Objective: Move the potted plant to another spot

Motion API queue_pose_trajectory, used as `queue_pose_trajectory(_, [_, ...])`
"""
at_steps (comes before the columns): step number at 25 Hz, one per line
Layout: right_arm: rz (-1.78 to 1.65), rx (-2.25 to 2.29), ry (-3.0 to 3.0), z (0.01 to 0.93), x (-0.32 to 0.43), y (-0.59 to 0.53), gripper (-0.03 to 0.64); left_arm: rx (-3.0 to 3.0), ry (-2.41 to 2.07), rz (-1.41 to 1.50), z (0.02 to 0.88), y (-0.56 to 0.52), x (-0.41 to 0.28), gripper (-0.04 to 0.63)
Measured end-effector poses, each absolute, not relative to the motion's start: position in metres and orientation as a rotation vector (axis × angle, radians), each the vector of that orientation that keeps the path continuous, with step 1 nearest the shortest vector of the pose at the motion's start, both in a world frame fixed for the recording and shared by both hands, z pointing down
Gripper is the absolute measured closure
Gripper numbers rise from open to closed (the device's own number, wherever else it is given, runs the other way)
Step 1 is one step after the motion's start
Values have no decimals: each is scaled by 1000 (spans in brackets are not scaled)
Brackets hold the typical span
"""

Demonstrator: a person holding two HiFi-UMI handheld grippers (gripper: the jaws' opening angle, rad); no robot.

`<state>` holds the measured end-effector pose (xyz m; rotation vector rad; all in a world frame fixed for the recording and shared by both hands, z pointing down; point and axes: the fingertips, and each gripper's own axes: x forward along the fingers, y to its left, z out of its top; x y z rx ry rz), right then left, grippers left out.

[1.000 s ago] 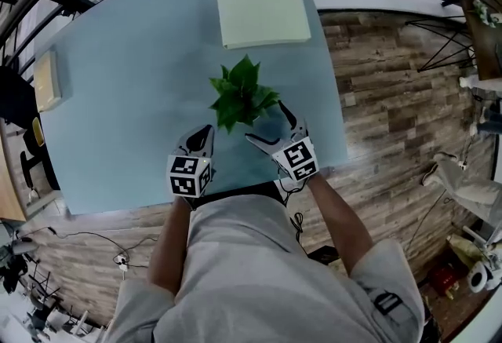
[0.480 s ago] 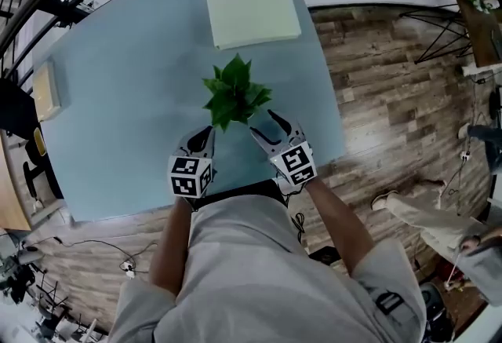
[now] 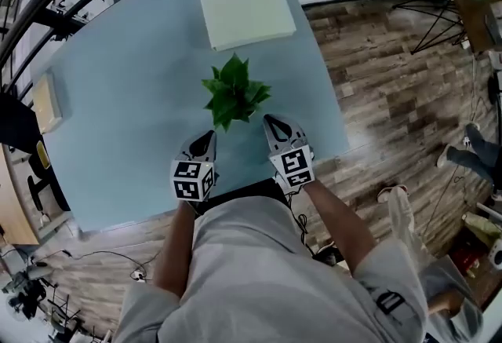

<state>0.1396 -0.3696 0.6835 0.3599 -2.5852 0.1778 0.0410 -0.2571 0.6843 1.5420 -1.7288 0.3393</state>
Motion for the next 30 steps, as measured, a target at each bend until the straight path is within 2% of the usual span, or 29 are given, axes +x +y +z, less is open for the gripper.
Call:
queue_pose_trajectory(13, [263, 559, -2503, 669, 143, -330, 615, 1631, -1704, 301, 671, -235, 22, 584])
queue_pose_trajectory(30, [251, 887, -2519, 598, 170, -303, 612, 1853, -1665, 250, 614, -208, 34, 584])
